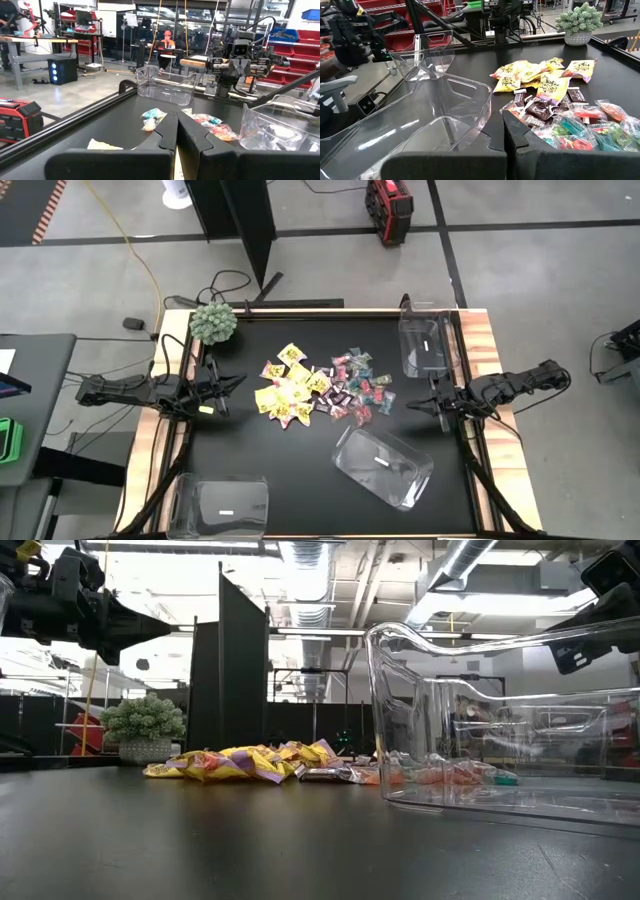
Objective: Sort candy
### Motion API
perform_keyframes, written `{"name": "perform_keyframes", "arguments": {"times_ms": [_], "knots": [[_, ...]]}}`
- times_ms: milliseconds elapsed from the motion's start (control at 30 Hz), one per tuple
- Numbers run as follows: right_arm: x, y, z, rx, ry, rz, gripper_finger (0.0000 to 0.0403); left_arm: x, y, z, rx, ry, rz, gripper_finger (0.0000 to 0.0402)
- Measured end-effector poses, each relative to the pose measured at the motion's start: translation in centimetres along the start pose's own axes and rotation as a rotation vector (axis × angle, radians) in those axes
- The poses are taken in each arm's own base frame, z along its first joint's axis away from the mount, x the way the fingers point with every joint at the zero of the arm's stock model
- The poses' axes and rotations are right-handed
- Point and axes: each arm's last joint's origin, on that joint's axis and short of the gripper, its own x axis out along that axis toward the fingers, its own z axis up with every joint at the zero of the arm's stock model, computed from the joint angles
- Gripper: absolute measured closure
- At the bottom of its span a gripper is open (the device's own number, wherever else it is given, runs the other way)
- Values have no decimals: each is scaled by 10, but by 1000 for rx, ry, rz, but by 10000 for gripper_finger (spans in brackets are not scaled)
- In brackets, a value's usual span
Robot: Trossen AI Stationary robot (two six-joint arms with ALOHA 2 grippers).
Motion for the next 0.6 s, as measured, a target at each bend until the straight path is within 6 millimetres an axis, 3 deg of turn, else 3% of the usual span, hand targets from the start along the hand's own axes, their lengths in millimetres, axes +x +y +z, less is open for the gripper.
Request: {"name": "perform_keyframes", "arguments": {"times_ms": [233,467,600], "knots": [[0,0,0,0,0,0,403,-2,0,17,-199,-118,-23,401],[0,0,0,0,0,0,403,-9,-4,50,-274,-318,-239,401],[0,0,0,0,0,0,403,-8,-5,58,-264,-316,-245,401]]}}
